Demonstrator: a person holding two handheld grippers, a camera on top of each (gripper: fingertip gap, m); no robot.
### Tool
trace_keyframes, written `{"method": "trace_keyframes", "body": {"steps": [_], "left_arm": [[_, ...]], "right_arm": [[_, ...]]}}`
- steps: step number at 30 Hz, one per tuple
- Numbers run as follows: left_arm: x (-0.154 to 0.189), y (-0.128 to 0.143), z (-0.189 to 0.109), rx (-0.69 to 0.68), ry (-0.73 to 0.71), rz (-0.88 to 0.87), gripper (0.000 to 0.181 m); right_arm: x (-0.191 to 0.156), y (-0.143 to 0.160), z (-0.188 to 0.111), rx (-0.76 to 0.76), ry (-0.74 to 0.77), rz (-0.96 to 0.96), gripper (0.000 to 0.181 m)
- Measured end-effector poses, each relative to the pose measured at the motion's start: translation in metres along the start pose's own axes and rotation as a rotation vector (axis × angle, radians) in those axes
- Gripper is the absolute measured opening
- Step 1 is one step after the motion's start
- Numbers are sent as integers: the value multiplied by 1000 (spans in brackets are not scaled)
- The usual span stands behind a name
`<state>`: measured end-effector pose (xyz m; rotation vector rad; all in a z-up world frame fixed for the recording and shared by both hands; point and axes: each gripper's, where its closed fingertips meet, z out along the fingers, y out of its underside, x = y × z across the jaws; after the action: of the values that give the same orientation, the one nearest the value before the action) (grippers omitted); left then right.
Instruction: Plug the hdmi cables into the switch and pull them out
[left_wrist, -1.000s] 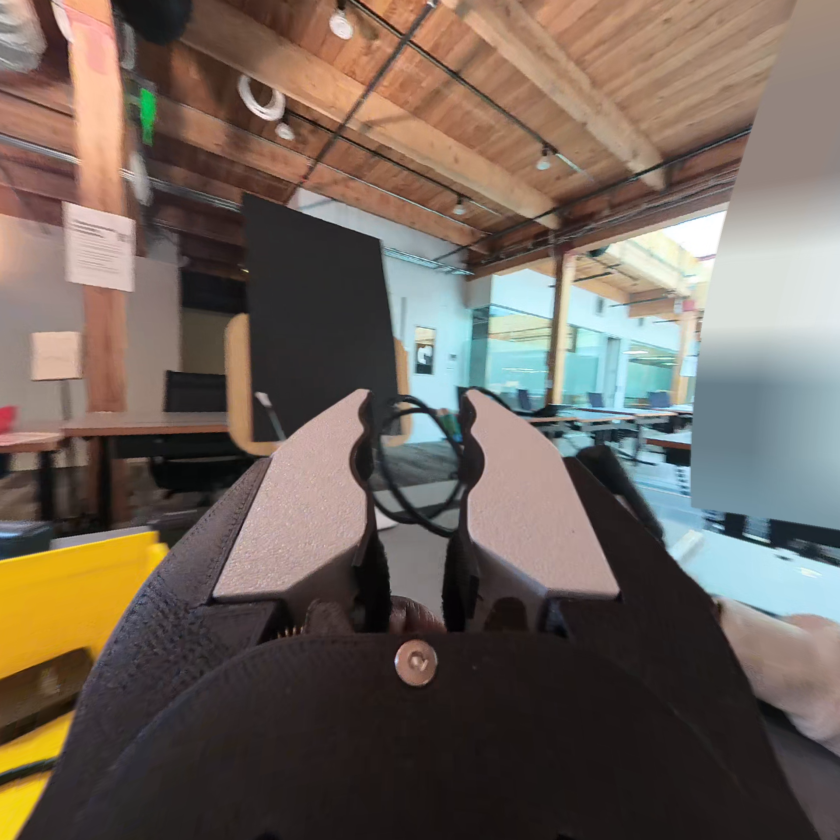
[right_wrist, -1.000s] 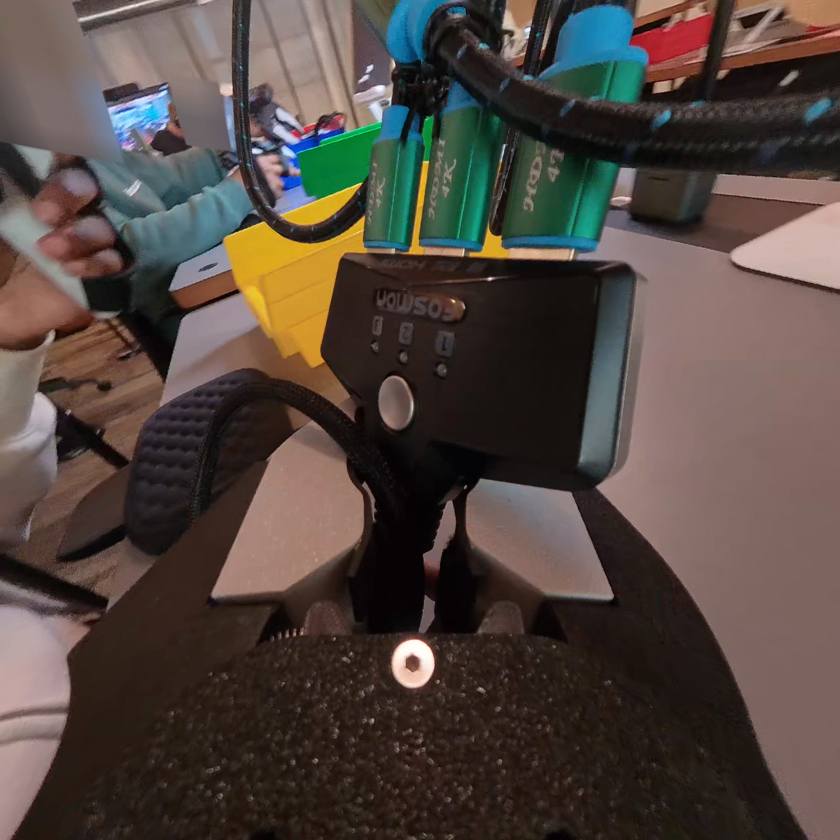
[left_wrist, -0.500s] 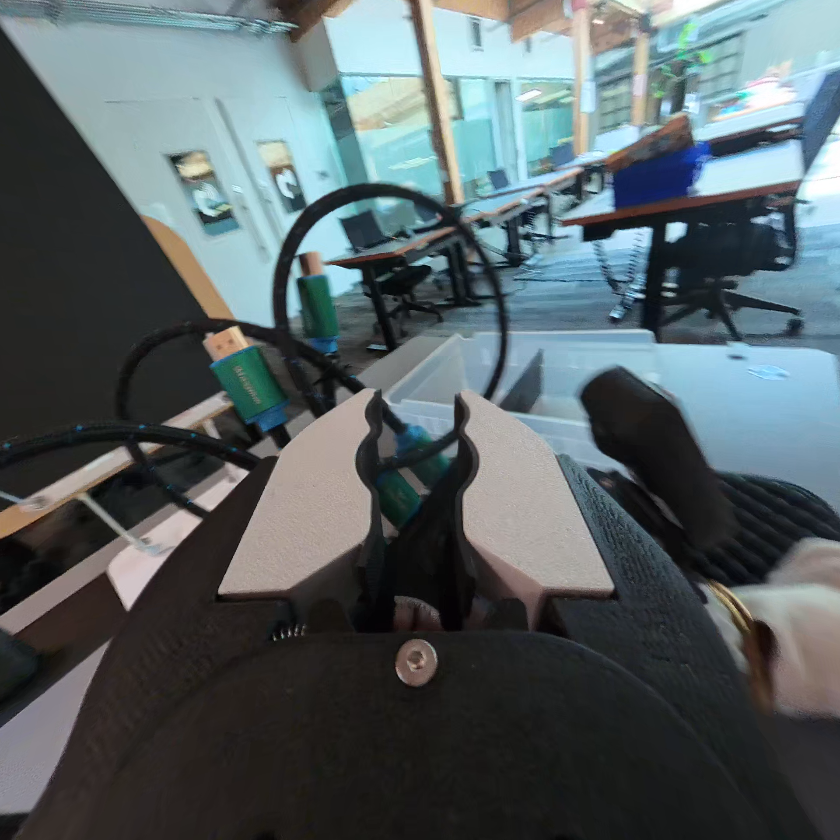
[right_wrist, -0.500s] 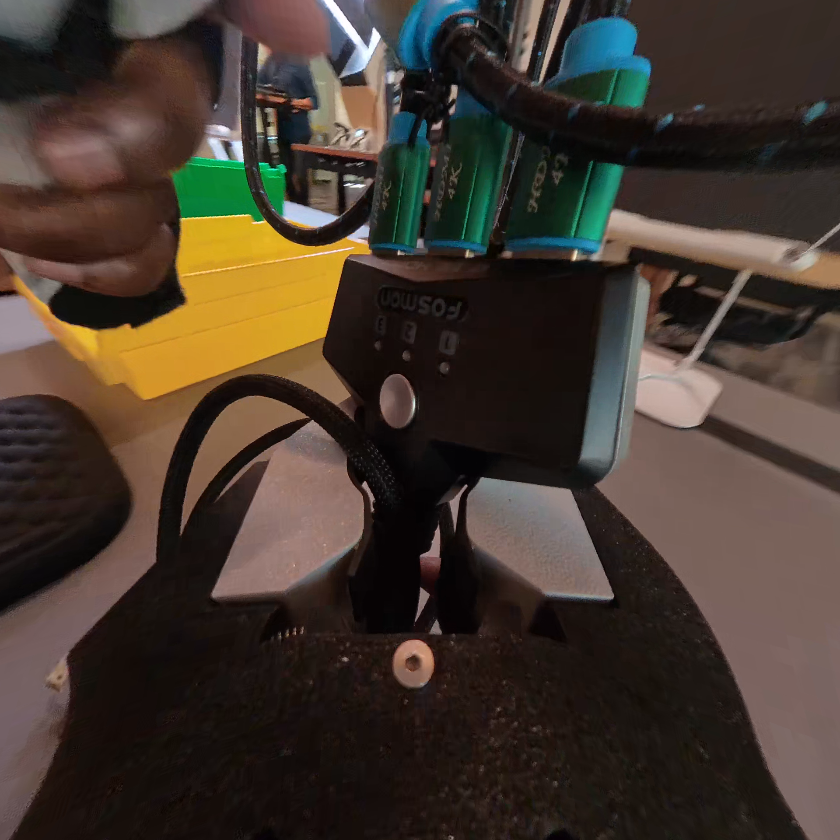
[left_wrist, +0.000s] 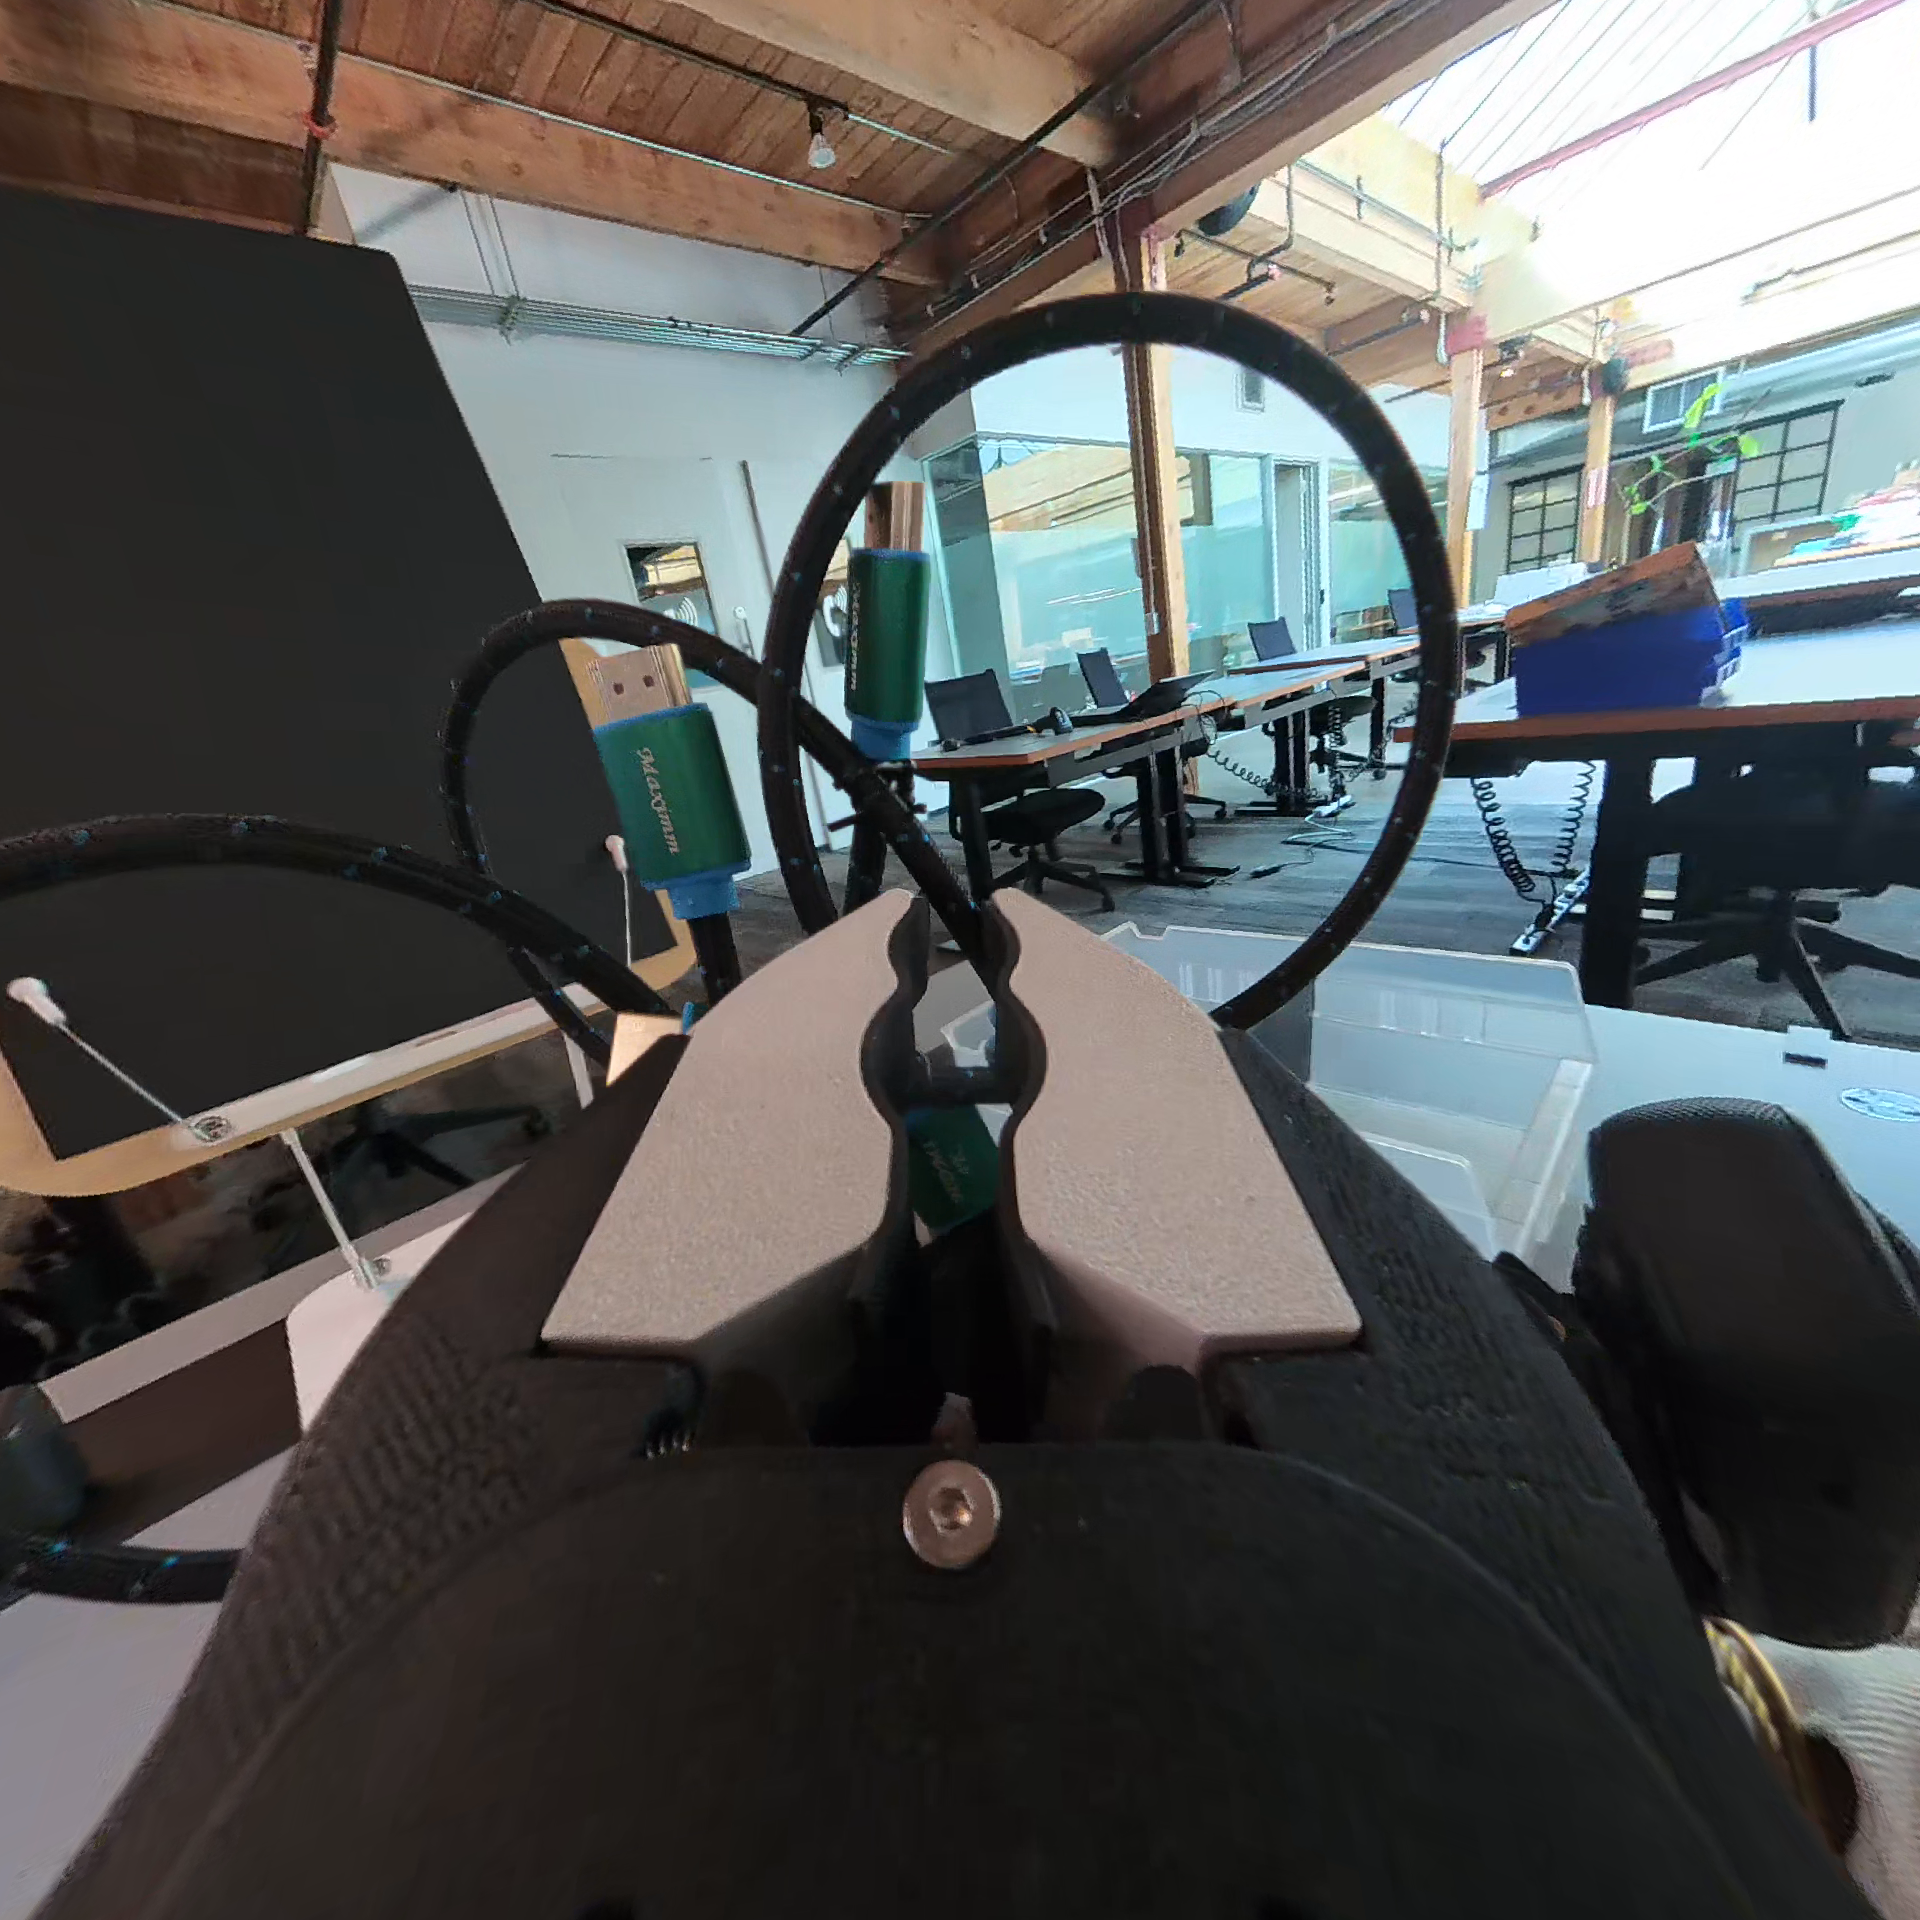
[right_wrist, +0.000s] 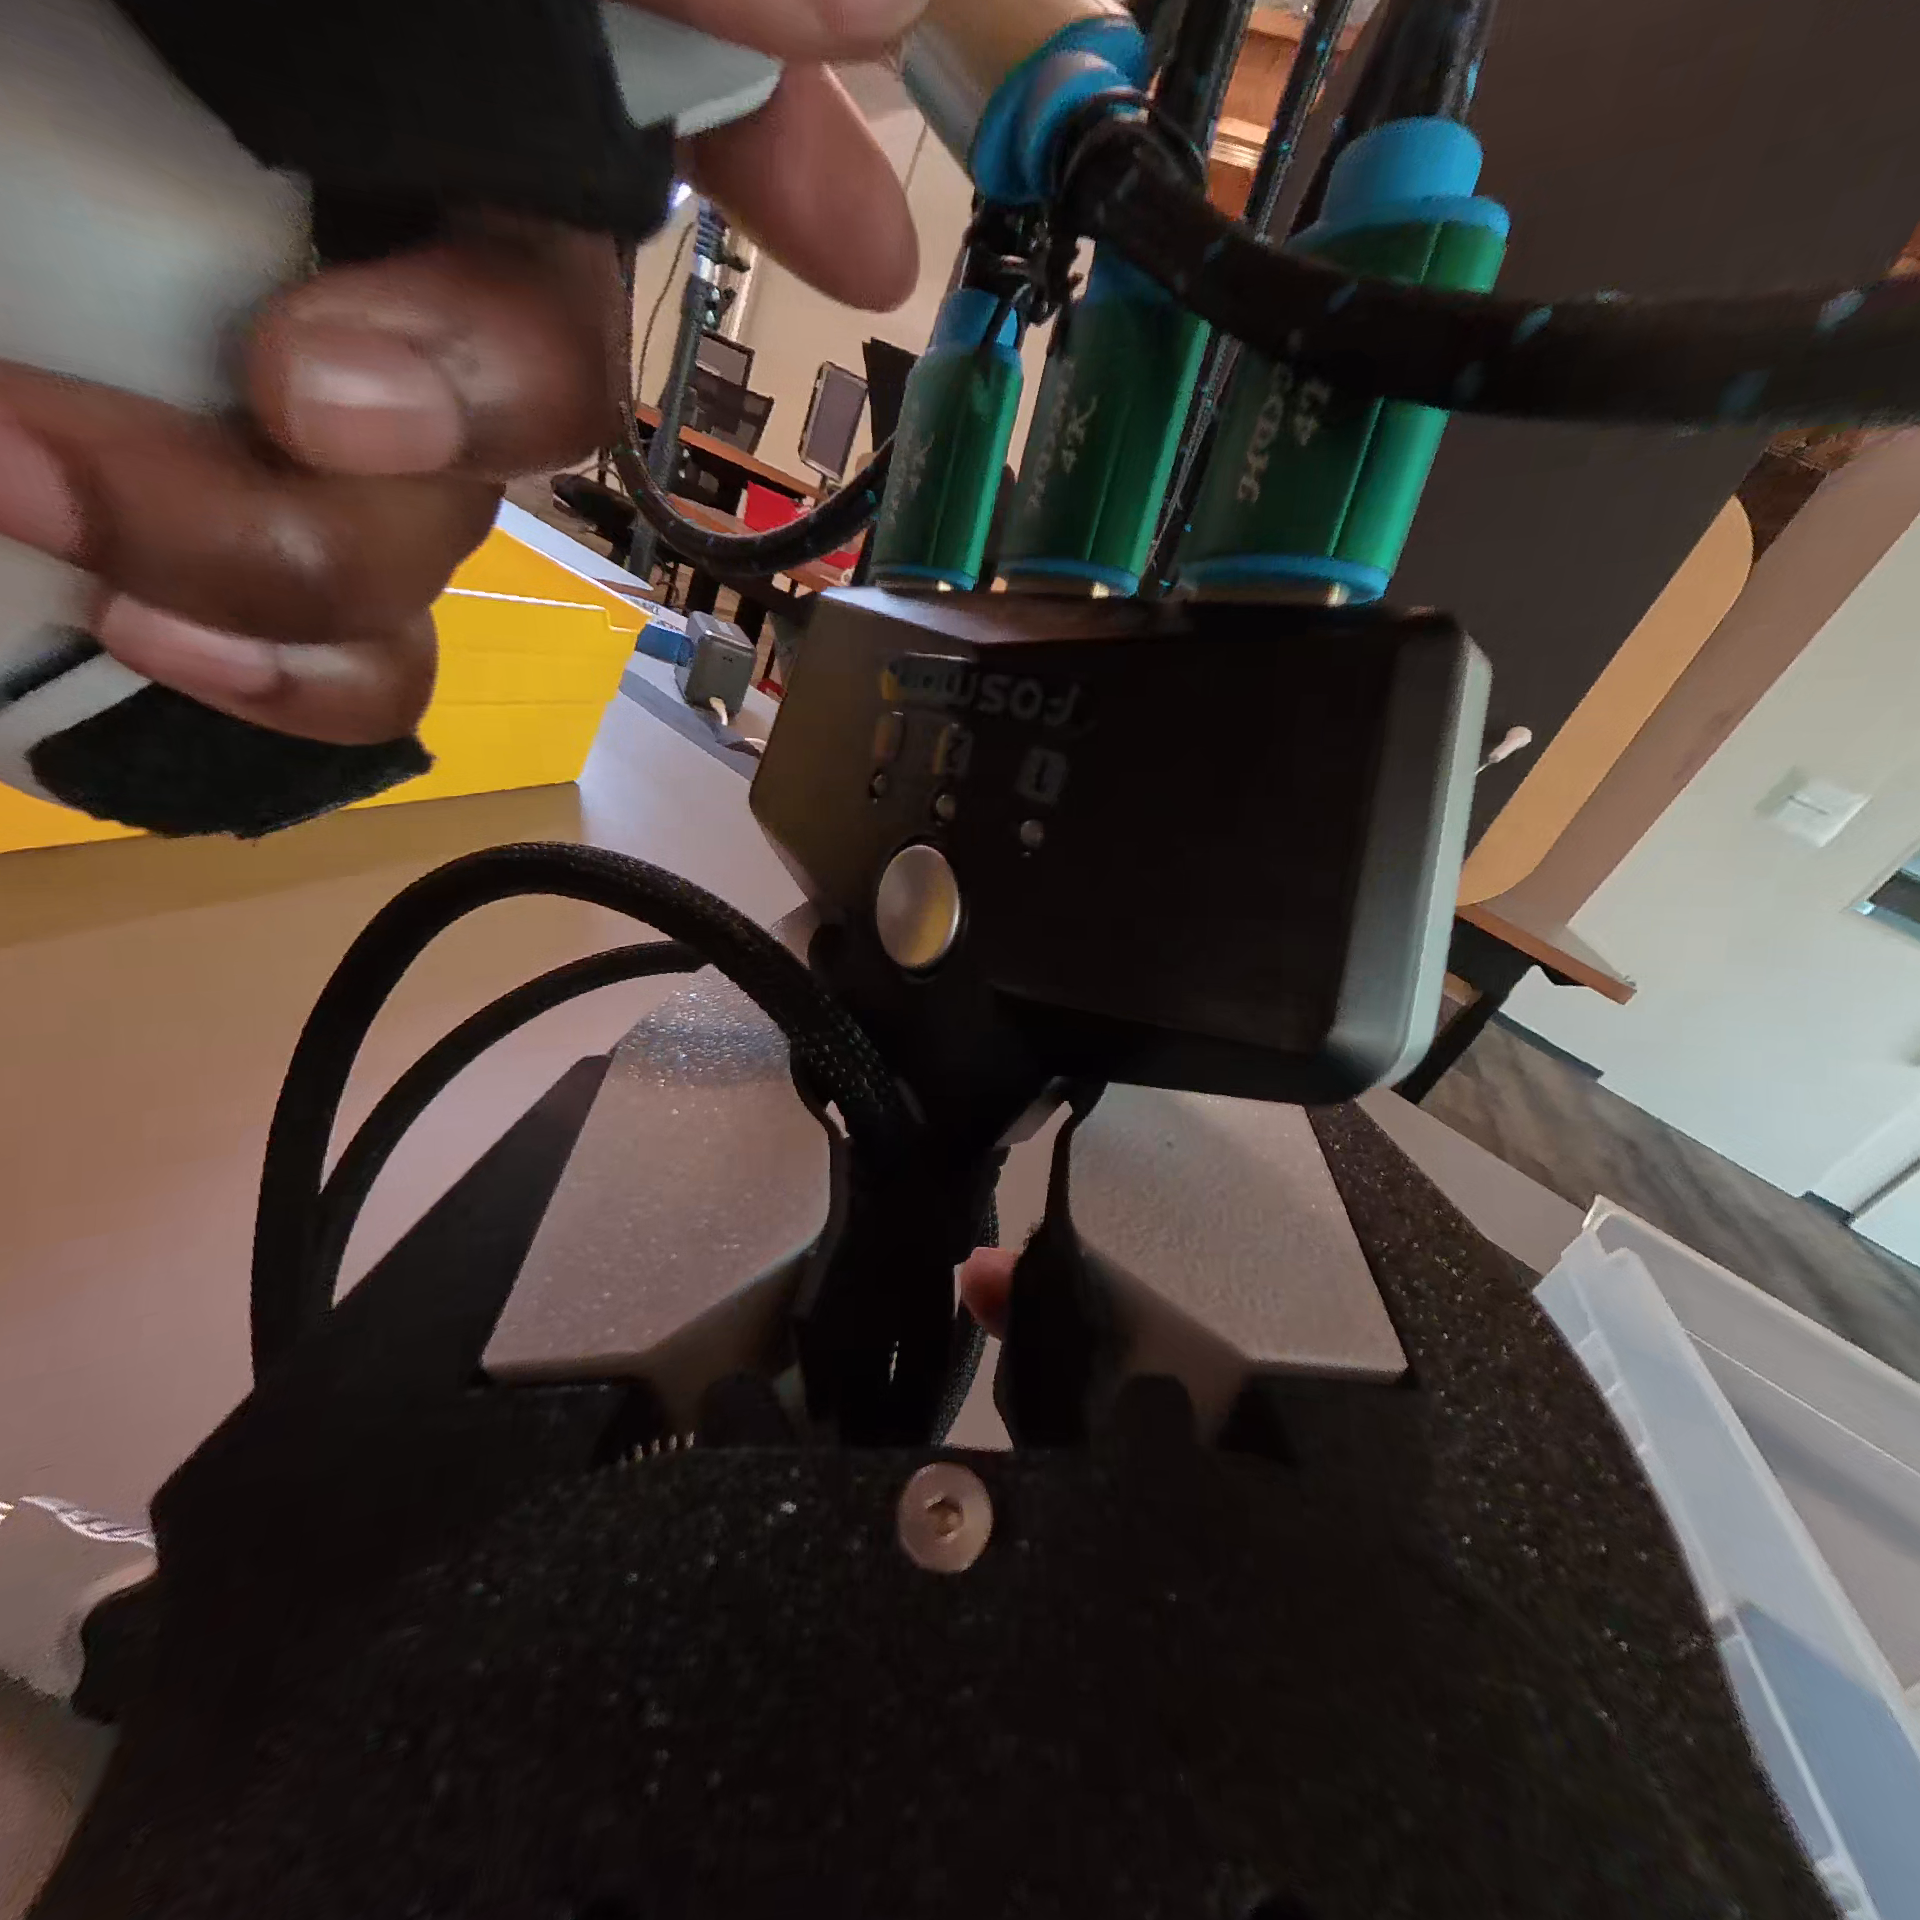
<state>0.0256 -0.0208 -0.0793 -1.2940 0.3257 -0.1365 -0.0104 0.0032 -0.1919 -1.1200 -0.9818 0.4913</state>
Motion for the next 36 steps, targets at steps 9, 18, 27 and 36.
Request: {"method": "trace_keyframes", "body": {"steps": [9, 18, 27, 36], "left_arm": [[43, 10, -30, -268, 338, 30, 8], [-13, -10, -60, -78, -20, 44, 111], [-23, -27, -69, 85, 53, -42, 0], [-81, -41, -74, 192, -92, 85, 0]], "right_arm": [[-11, -7, 1, 77, -163, 184, 36], [-9, -3, 0, 82, -282, 441, 37], [-6, -4, -1, 95, -312, 494, 37], [-9, 0, 1, 72, -335, 505, 37]]}}
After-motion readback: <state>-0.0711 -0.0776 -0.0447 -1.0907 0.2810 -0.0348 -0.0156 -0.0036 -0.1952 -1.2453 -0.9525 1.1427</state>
